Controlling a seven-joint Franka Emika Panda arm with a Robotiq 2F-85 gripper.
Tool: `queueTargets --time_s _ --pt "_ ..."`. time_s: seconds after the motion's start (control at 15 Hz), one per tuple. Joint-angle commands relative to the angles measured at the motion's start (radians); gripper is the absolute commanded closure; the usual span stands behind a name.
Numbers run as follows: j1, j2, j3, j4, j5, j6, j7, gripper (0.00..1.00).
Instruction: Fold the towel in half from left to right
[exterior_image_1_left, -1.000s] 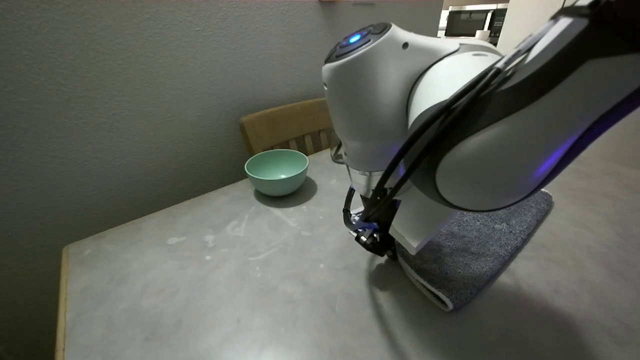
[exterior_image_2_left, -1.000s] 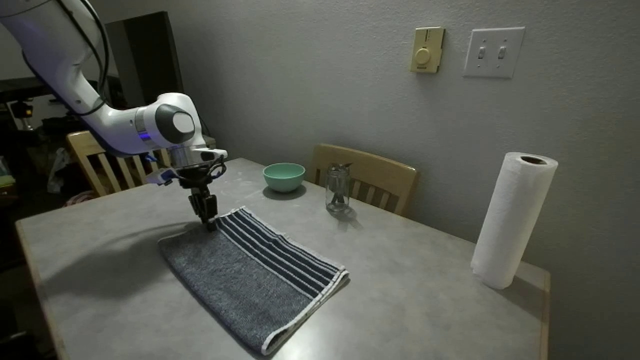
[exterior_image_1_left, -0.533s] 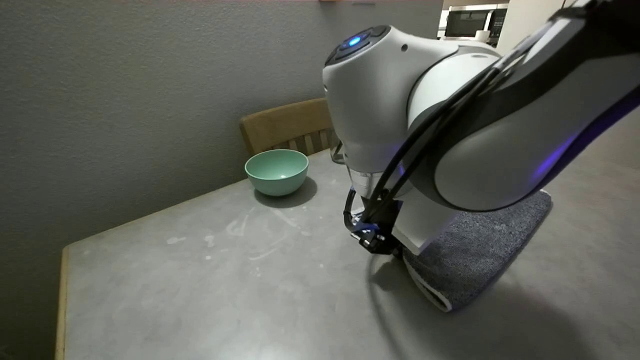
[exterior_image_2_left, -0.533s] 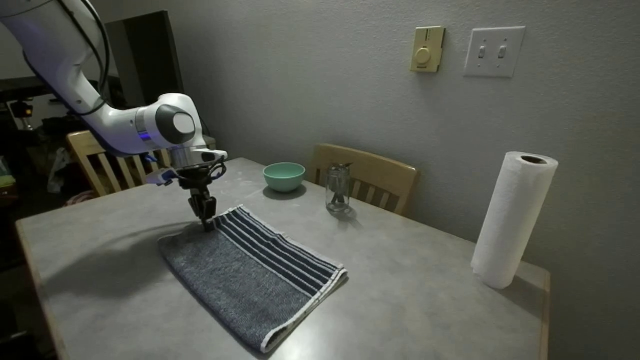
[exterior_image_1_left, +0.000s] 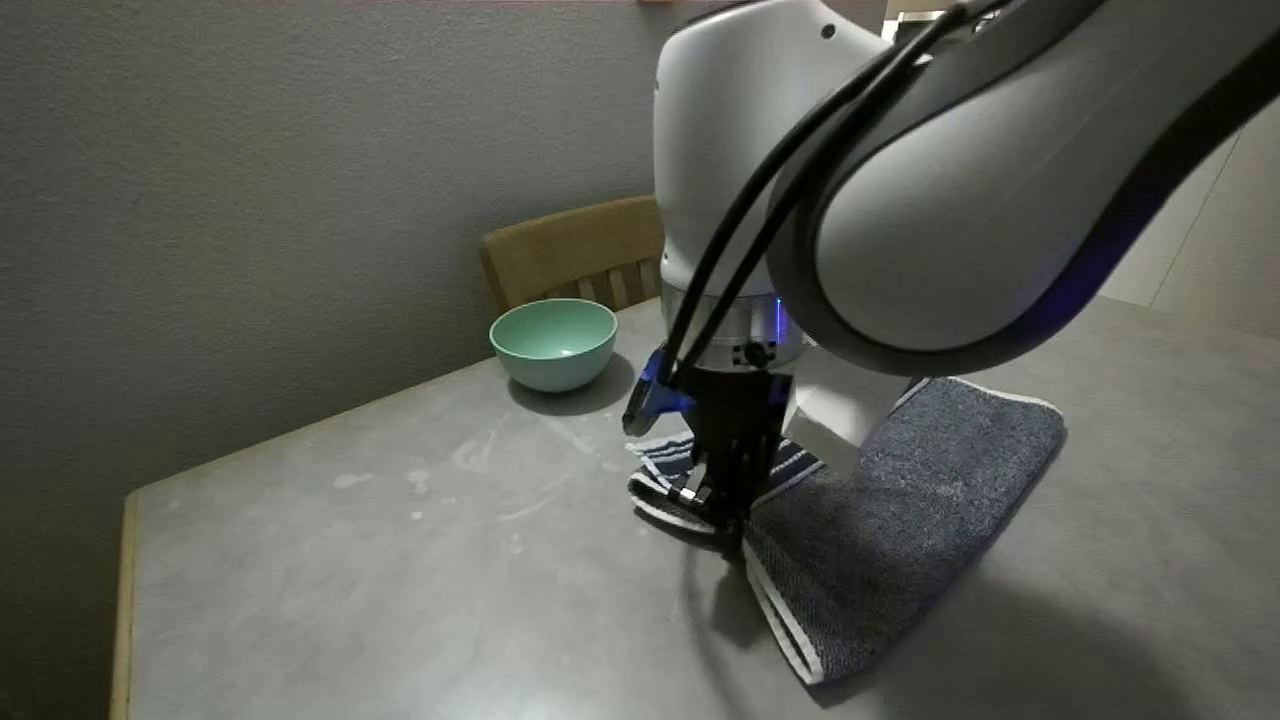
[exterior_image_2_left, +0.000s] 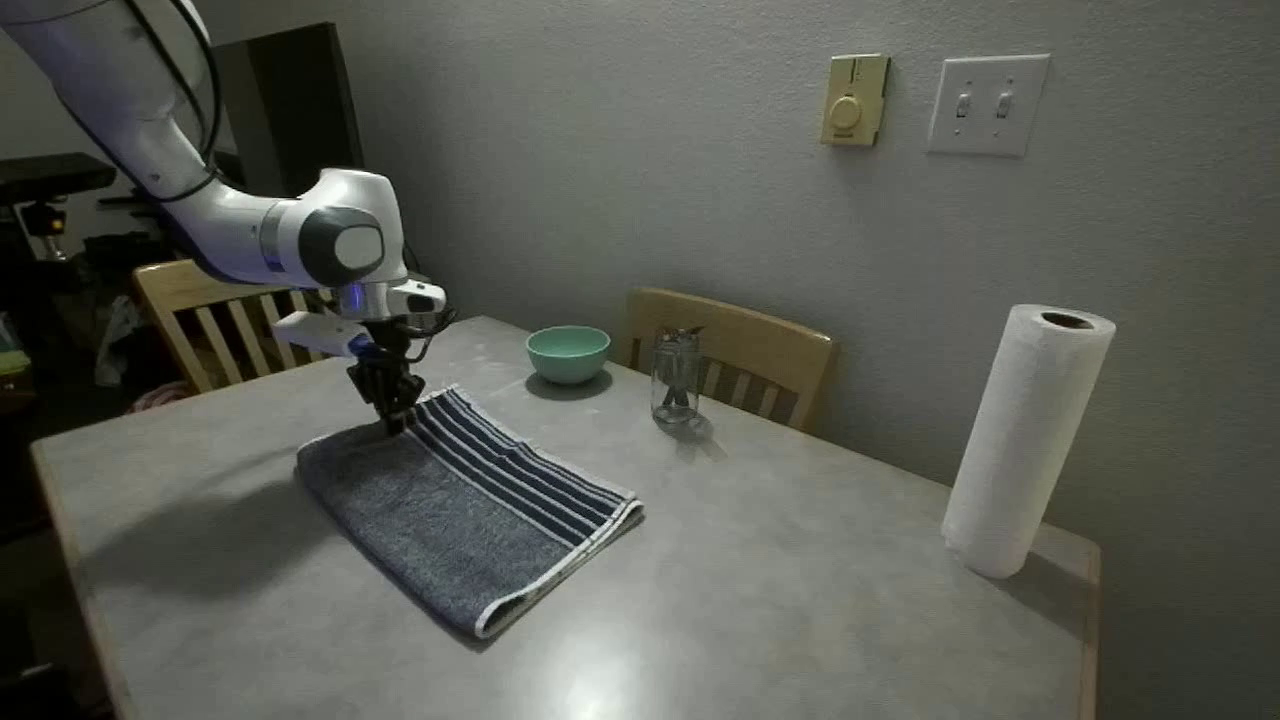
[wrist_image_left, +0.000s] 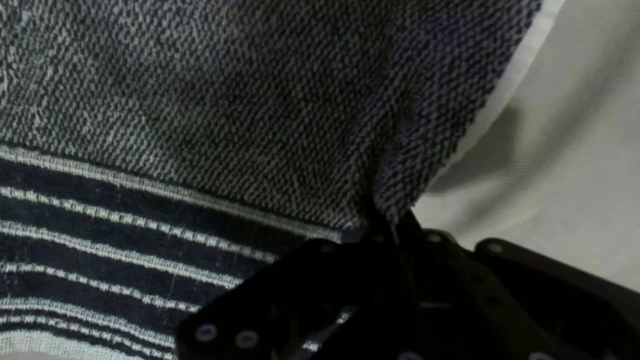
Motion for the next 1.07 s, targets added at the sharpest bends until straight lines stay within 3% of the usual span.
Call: queueTargets --time_s 0.0,0.53,1.0 --pt "-0.089 -0.044 0.107 -0.036 0.112 0.040 -0.211 0.98" --pt "-0.193 -0.150 0.212 -0.094 0.283 0.007 -0.470 0.98" --pt "-0.269 -0.307 0.217 -0.204 0.375 -0.087 -0.661 0.98"
